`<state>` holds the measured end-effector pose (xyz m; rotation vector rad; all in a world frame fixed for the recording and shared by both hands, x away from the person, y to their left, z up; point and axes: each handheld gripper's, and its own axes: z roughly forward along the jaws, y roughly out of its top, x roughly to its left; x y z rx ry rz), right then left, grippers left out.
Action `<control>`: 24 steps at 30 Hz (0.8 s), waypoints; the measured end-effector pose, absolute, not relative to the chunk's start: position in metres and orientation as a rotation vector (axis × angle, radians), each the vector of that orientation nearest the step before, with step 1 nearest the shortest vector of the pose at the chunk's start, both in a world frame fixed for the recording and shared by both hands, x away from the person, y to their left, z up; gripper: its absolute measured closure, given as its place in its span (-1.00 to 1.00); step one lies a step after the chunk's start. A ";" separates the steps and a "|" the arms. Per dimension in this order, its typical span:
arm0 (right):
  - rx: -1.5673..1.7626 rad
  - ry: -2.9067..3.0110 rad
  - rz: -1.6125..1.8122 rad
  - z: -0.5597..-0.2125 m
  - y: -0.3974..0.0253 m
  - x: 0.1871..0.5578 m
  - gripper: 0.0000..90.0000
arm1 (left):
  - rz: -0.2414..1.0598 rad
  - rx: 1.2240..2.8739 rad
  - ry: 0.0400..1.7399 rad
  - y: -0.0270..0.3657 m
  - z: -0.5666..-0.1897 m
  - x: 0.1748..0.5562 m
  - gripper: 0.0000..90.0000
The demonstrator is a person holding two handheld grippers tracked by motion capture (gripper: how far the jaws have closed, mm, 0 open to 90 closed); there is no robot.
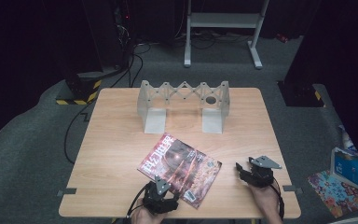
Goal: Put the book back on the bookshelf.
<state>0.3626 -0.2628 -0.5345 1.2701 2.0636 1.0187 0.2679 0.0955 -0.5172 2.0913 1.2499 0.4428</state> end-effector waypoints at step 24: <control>1.448 2.209 1.100 -0.520 -0.222 0.365 -0.06 | 0.274 2.091 1.165 0.064 -0.514 0.289 -0.37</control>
